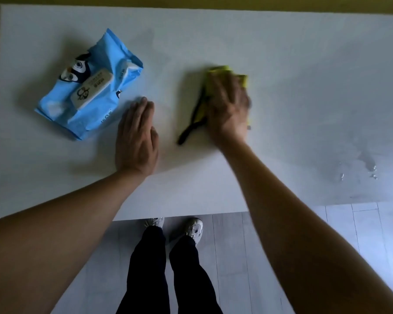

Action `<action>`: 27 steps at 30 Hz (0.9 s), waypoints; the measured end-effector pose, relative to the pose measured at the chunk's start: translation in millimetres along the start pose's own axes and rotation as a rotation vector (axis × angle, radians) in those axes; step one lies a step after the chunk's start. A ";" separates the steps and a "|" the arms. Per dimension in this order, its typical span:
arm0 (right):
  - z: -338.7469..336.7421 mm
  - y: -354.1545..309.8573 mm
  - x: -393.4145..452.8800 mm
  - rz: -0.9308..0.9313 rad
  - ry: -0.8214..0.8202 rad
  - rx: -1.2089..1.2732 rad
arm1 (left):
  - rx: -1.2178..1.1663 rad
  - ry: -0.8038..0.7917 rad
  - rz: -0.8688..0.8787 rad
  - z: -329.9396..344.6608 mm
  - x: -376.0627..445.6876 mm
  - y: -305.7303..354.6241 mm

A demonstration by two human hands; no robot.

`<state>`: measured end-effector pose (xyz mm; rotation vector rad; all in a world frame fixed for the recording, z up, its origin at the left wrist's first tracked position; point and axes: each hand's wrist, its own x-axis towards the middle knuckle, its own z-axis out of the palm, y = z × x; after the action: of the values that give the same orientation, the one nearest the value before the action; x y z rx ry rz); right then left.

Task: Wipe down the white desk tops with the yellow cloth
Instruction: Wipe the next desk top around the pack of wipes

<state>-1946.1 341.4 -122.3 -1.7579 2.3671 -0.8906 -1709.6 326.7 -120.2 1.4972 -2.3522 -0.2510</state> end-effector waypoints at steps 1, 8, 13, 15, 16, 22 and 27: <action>-12.9 26.6 3.1 0.071 0.039 -0.037 | 0.004 -0.006 -0.010 -0.1 -0.1 1.1; -56.2 75.5 9.9 0.530 0.115 -0.100 | 0.021 -0.010 -0.019 -0.9 -2.5 5.7; 3.5 -5.4 27.6 0.133 0.015 -0.025 | 0.054 -0.034 -0.019 -2.0 -0.1 5.7; 27.9 -47.4 38.3 -0.017 -0.044 0.007 | 0.087 -0.057 -0.013 -3.7 -0.1 5.7; 35.4 -62.2 43.7 -0.068 -0.077 0.015 | 0.102 -0.069 -0.013 -4.3 0.0 5.7; 34.0 -27.0 73.1 -0.156 -0.114 -0.008 | 0.095 -0.092 0.008 -4.8 -1.4 4.4; -12.0 51.0 88.0 0.209 -0.033 -0.086 | 0.086 -0.172 0.182 -4.8 2.2 5.3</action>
<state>-2025.0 276.9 -111.8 -1.5017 2.5428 -0.7361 -1713.1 327.1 -113.6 1.3352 -2.6479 -0.2440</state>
